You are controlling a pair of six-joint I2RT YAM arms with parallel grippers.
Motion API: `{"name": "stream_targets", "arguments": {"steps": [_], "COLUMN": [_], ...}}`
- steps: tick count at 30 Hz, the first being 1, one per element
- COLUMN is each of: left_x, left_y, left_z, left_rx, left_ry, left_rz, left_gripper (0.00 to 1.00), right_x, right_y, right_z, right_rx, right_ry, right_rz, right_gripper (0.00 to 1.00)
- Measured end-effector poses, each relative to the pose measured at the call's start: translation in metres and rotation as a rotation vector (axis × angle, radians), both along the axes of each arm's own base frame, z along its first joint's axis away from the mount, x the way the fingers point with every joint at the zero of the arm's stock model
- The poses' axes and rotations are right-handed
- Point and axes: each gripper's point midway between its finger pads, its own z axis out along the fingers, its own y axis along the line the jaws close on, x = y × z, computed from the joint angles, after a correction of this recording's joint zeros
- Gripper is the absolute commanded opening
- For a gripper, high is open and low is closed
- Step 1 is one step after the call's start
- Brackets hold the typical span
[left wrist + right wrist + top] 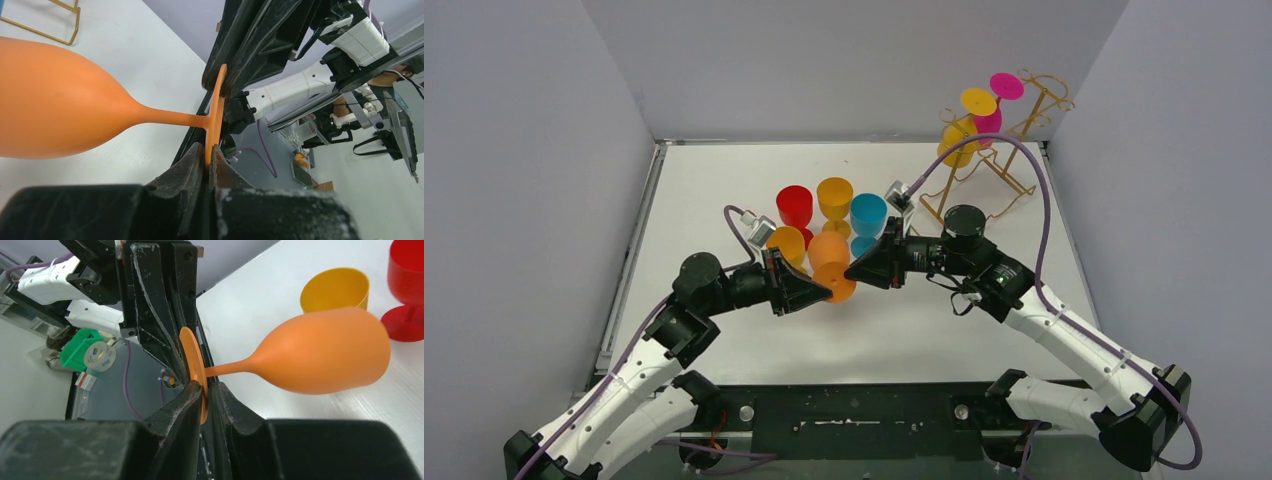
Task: Take the wine glass off the wine glass rack
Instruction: Place the wine glass at the center of the board.
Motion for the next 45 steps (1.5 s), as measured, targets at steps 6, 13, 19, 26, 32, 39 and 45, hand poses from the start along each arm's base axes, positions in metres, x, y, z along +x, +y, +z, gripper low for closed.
{"name": "stream_targets", "arguments": {"steps": [6, 13, 19, 26, 32, 39, 45], "left_x": [-0.002, -0.004, -0.008, -0.011, -0.014, -0.017, -0.031], "left_y": [0.001, 0.001, -0.001, -0.005, -0.005, -0.005, -0.007], "left_z": [0.003, 0.0, 0.001, -0.005, -0.009, -0.013, -0.019], "left_rx": [-0.006, -0.003, -0.008, 0.007, 0.02, 0.035, 0.057], "left_ry": [-0.021, -0.039, -0.044, -0.044, -0.061, -0.093, -0.159], "left_rz": [-0.003, -0.016, -0.035, -0.058, -0.068, -0.076, -0.127], "left_gripper": [0.0, 0.29, 0.32, 0.27, 0.0, 0.0, 0.0], "right_x": [-0.012, -0.018, -0.03, -0.028, -0.027, -0.029, -0.024], "right_y": [0.001, 0.001, 0.002, 0.006, 0.003, 0.003, 0.0], "right_z": [-0.014, -0.013, -0.021, -0.024, -0.024, -0.024, -0.024], "right_rx": [-0.019, -0.007, 0.004, 0.009, 0.022, 0.037, 0.016], "right_ry": [0.038, 0.044, 0.024, -0.012, -0.033, -0.041, -0.06], "right_rz": [0.052, 0.071, 0.093, 0.074, 0.05, 0.058, 0.03], "right_gripper": [0.11, 0.0, 0.0, 0.0, 0.0, 0.35, 0.8]}}
